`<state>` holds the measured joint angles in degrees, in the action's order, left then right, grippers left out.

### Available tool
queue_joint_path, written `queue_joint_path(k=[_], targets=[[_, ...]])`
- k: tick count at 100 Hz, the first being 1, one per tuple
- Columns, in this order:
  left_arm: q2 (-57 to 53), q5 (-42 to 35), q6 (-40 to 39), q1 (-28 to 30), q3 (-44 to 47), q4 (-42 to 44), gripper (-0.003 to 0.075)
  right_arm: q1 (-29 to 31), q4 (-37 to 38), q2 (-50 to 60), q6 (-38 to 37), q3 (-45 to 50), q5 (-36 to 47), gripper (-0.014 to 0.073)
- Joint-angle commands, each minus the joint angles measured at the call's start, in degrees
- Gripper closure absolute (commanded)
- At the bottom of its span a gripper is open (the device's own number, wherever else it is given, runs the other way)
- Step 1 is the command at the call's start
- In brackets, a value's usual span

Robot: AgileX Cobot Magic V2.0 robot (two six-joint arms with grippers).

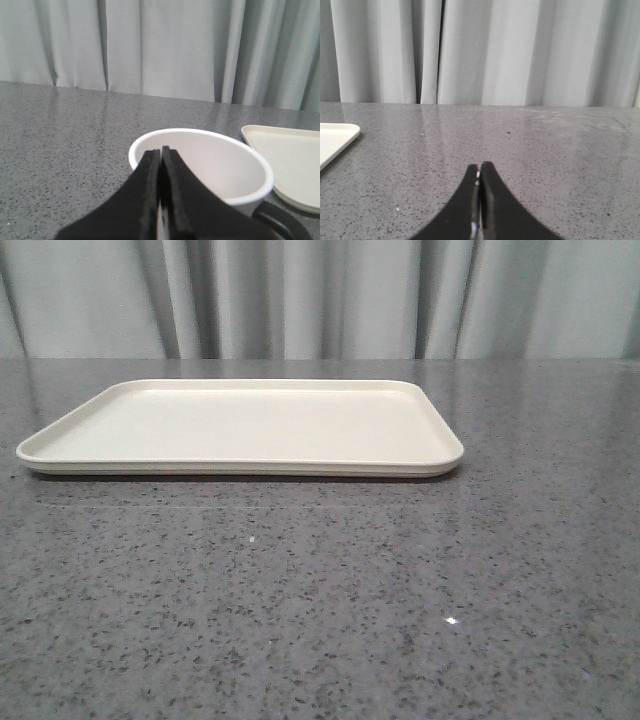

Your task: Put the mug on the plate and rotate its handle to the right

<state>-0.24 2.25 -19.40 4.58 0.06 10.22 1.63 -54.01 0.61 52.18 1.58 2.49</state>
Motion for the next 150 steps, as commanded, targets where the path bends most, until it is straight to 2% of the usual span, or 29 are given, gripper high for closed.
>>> queue_joint_path(k=[1, 150], targets=[[-1.73, -4.66, 0.02, -0.37, 0.59, 0.73, 0.074, 0.39, -0.19, 1.18, 0.4, -0.03, 3.27, 0.0655], [-1.73, -10.7, 0.02, -0.37, 0.59, 2.96, 0.074, 0.39, -0.19, 1.18, 0.4, -0.03, 3.27, 0.0655]])
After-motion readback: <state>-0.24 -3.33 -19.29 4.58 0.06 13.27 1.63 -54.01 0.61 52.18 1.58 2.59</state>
